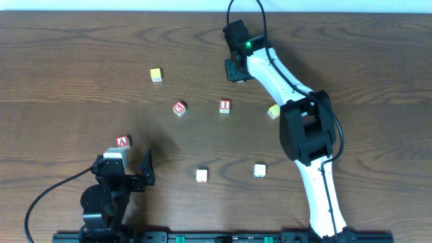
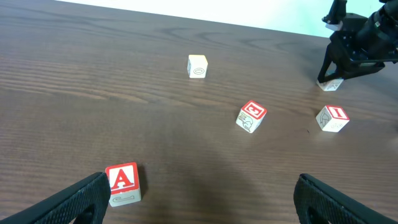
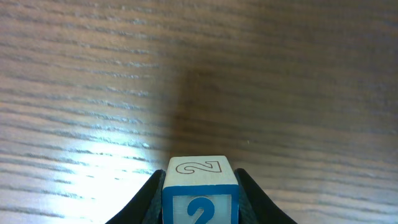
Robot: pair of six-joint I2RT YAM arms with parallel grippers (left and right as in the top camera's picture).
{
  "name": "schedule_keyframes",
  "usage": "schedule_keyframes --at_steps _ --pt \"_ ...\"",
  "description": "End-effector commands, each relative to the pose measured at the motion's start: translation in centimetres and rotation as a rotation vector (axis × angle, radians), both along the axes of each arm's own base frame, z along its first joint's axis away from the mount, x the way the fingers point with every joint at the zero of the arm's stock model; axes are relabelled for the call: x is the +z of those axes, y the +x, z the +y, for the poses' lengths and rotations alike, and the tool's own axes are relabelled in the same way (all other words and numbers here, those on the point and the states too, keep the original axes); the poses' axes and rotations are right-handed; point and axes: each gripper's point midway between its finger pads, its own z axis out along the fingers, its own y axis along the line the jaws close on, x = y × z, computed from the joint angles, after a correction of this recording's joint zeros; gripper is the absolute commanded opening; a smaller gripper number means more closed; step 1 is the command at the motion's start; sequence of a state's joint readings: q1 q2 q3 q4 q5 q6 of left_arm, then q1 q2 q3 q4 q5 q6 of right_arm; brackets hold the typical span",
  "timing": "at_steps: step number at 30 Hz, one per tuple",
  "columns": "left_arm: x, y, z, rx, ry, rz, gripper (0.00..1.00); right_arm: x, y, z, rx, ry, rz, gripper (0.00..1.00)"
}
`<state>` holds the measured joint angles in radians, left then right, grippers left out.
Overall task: Spell out Ai2
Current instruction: 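Move the right gripper to the blue 2 block and grasp it, then carry the 2 block and set it right of the I block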
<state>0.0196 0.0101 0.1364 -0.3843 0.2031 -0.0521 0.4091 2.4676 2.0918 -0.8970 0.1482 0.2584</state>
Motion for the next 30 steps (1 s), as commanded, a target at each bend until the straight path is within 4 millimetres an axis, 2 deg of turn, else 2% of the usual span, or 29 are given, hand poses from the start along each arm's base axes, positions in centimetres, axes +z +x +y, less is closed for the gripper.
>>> schedule_keyframes --at_steps 1,3,6,9,13,17,21,24,28,30 --pt "-0.9 0.0 0.2 0.010 -0.003 0.017 0.95 -0.2 -0.5 -0.5 -0.002 -0.020 0.024 0.20" --pt "-0.9 0.0 0.2 0.010 -0.003 0.017 0.95 0.8 -0.7 -0.4 0.001 -0.018 0.019 0.16" --pt "-0.9 0.0 0.2 0.009 -0.003 0.018 0.95 3.1 -1.0 0.0 0.008 0.006 0.003 0.01" --pt "-0.9 0.0 0.2 0.009 -0.003 0.017 0.95 6.0 -2.0 1.0 0.031 0.060 -0.003 0.02" --pt "-0.9 0.0 0.2 0.009 -0.003 0.018 0.95 8.9 -4.1 0.7 -0.034 0.076 0.023 0.01" --pt "-0.9 0.0 0.2 0.009 -0.003 0.017 0.95 10.5 -6.9 0.0 -0.065 0.079 0.094 0.02" --pt "-0.9 0.0 0.2 0.010 -0.003 0.018 0.95 12.0 -9.2 1.2 -0.020 0.086 0.080 0.01" --pt "-0.9 0.0 0.2 0.009 -0.003 0.017 0.95 11.4 -10.6 2.1 0.002 0.084 0.010 0.01" --pt "-0.9 0.0 0.2 0.010 -0.003 0.017 0.95 8.3 -12.3 1.8 -0.034 0.124 0.007 0.01" --pt "-0.9 0.0 0.2 0.010 -0.003 0.017 0.95 7.4 -12.6 1.5 -0.064 0.131 0.023 0.01"
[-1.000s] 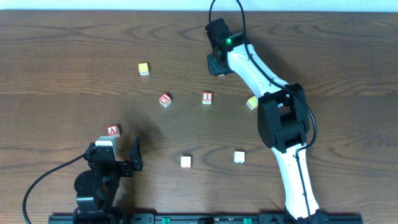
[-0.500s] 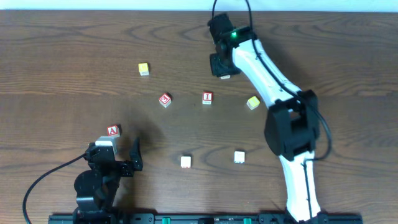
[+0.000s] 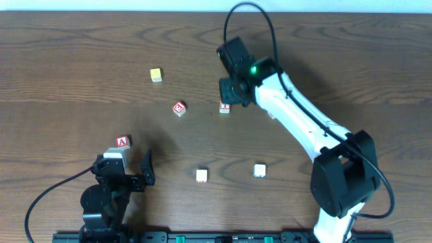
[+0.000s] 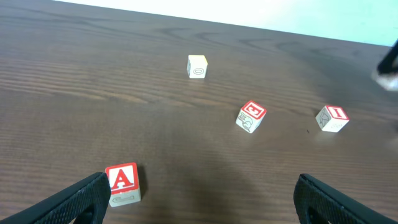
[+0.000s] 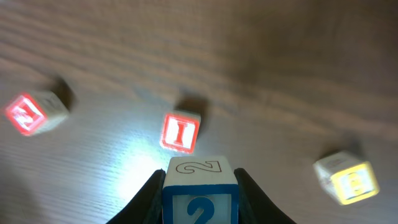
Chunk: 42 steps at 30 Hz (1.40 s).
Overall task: Spell out Ai2
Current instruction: 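Carry the 2 block and set it right of the I block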
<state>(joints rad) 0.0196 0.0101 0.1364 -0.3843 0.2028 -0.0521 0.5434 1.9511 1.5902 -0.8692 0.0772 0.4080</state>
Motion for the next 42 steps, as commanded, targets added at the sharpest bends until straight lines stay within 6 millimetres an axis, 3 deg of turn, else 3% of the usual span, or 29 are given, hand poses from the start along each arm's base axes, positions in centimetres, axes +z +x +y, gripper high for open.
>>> schedule_keyframes --at_steps 1,8,15,30,38,42 --pt "-0.9 0.0 0.2 0.009 -0.003 0.017 0.95 -1.5 -0.6 -1.4 -0.088 -0.003 0.032 0.01" --pt "-0.9 0.0 0.2 0.009 -0.003 0.018 0.95 -2.5 0.2 -2.2 -0.162 -0.034 -0.016 0.01" --pt "-0.9 0.0 0.2 0.009 -0.003 0.017 0.95 -5.8 -0.2 -2.0 -0.153 -0.063 0.045 0.01" --pt "-0.9 0.0 0.2 0.009 -0.003 0.018 0.95 -8.5 0.6 -1.7 -0.156 -0.076 0.051 0.01" --pt "-0.9 0.0 0.2 0.009 -0.003 0.018 0.96 -8.6 1.2 -1.3 -0.158 -0.059 0.027 0.01" --pt "-0.9 0.0 0.2 0.009 -0.003 0.017 0.95 -8.9 1.0 -1.5 -0.164 -0.065 0.039 0.13"
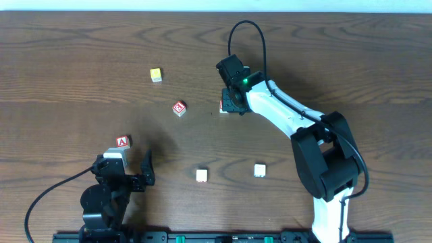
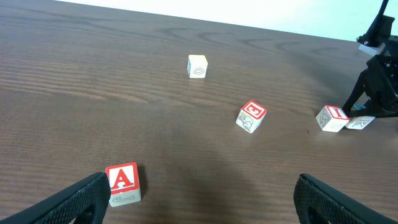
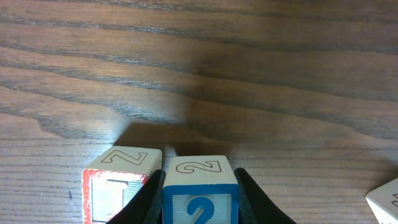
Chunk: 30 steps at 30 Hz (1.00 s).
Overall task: Spell out Ai2
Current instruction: 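Carry the 2 block and set it right of the I block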
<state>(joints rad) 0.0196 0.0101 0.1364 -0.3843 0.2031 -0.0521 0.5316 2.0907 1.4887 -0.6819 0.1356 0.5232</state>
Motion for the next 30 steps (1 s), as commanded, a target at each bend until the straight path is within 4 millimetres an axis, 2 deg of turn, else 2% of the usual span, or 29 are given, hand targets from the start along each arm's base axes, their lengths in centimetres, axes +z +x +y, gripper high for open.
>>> schedule_keyframes --at_steps 1,8,13,17,24,30 --pt "-0.9 0.0 0.2 0.010 -0.003 0.017 0.95 -1.1 -0.3 -0.5 -0.025 -0.027 0.017 0.15" --pt "-0.9 0.0 0.2 0.010 -0.003 0.018 0.95 -1.2 -0.6 -0.6 -0.039 -0.030 0.030 0.16" --pt "-0.9 0.0 0.2 0.010 -0.003 0.017 0.95 -1.2 -0.6 -0.6 -0.039 -0.030 0.030 0.34" --pt "-0.9 0.0 0.2 0.010 -0.003 0.017 0.95 -1.2 -0.5 -0.6 -0.039 -0.029 0.026 0.38" --pt "-0.9 0.0 0.2 0.010 -0.003 0.018 0.95 -1.0 -0.1 -0.8 -0.045 -0.039 0.003 0.38" --pt "-0.9 0.0 0.2 0.010 -0.003 0.017 0.96 -0.5 1.4 -0.7 -0.059 -0.036 -0.062 0.40"
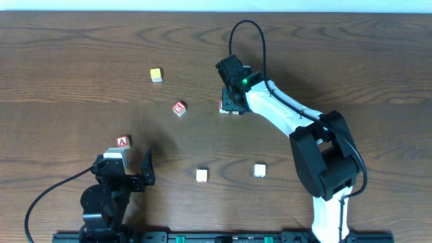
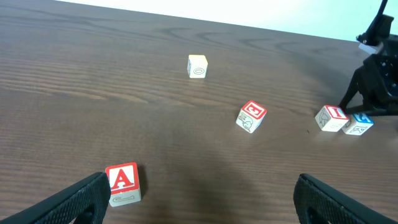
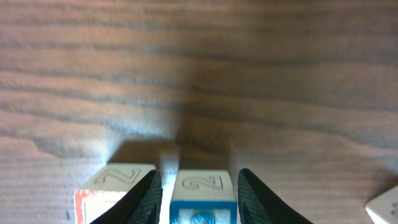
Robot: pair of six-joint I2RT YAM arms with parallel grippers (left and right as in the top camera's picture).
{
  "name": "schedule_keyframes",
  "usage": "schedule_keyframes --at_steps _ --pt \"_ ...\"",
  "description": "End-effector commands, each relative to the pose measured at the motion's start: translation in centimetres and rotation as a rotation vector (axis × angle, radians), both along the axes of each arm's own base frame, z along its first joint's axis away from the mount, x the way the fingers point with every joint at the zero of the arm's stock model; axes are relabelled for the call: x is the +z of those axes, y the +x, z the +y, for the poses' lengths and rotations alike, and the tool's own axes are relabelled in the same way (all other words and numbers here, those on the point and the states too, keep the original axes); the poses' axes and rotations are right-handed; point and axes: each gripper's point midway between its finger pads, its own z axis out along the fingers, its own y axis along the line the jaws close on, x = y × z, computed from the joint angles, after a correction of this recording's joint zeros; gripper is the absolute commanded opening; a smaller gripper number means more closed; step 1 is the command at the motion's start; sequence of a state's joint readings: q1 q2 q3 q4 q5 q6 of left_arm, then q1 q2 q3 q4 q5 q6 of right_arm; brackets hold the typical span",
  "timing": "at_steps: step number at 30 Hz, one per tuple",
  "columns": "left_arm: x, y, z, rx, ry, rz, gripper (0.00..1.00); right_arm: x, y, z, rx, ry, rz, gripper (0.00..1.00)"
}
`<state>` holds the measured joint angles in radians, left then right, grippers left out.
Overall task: Spell out Ai2
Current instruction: 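Carry the 2 block and set it right of the I block, then open the right gripper and lift it away to the back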
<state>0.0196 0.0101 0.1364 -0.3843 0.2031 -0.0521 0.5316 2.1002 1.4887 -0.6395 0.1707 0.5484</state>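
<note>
The blue "2" block [image 3: 200, 193] rests on the table, right beside the red "I" block [image 2: 331, 117]. My right gripper [image 3: 200, 199] is open around the "2" block [image 2: 359, 124], a narrow gap showing on each side. In the overhead view the right gripper [image 1: 233, 104] covers most of that pair. The red "A" block [image 1: 122, 142] lies at the near left. It sits just inside the left finger of my open left gripper [image 2: 199, 199], which holds nothing.
A tilted red block [image 1: 179, 108] lies left of the "I" block, and a yellow-topped block [image 1: 156, 74] farther back left. Two pale blocks [image 1: 202, 175] [image 1: 260, 170] sit near the front centre. Another block's corner [image 3: 385, 205] shows right of the right gripper.
My right gripper has opened, letting go of the "2" block, which now stands on the table beside the "I" block. The left arm has not moved.
My right gripper was shut on the "2" block at the back of the table. Then it held the block above the "I" block, then low beside it. Now the block stands there, released. The left gripper stayed open by the "A" block throughout.
</note>
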Motion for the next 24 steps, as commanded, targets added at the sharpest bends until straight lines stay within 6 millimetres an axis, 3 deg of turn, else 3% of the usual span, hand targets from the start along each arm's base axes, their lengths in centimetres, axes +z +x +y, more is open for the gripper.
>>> schedule_keyframes --at_steps 1,9,13,14,16,18,24 --pt "-0.9 0.0 0.2 0.010 -0.003 0.018 0.95 -0.4 0.8 -0.7 -0.031 -0.032 -0.034 0.41" --pt "-0.9 0.0 0.2 0.010 -0.003 0.017 0.95 1.7 4.2 -1.2 -0.077 0.000 -0.149 0.43" --pt "-0.9 0.0 0.2 0.009 -0.003 0.017 0.95 5.0 5.8 -0.4 -0.041 0.023 -0.198 0.38" --pt "-0.9 0.0 0.2 0.010 -0.003 0.017 0.95 5.9 6.0 0.2 -0.016 0.034 -0.206 0.37" --pt "-0.9 0.0 0.2 0.010 -0.003 0.017 0.96 7.9 6.1 2.0 0.060 0.072 -0.218 0.25" --pt "-0.9 0.0 0.2 0.010 -0.003 0.017 0.95 9.4 5.6 4.2 0.124 0.124 -0.211 0.01" --pt "-0.9 0.0 0.2 0.010 -0.003 0.017 0.95 12.5 2.7 10.2 0.298 0.182 -0.202 0.01"
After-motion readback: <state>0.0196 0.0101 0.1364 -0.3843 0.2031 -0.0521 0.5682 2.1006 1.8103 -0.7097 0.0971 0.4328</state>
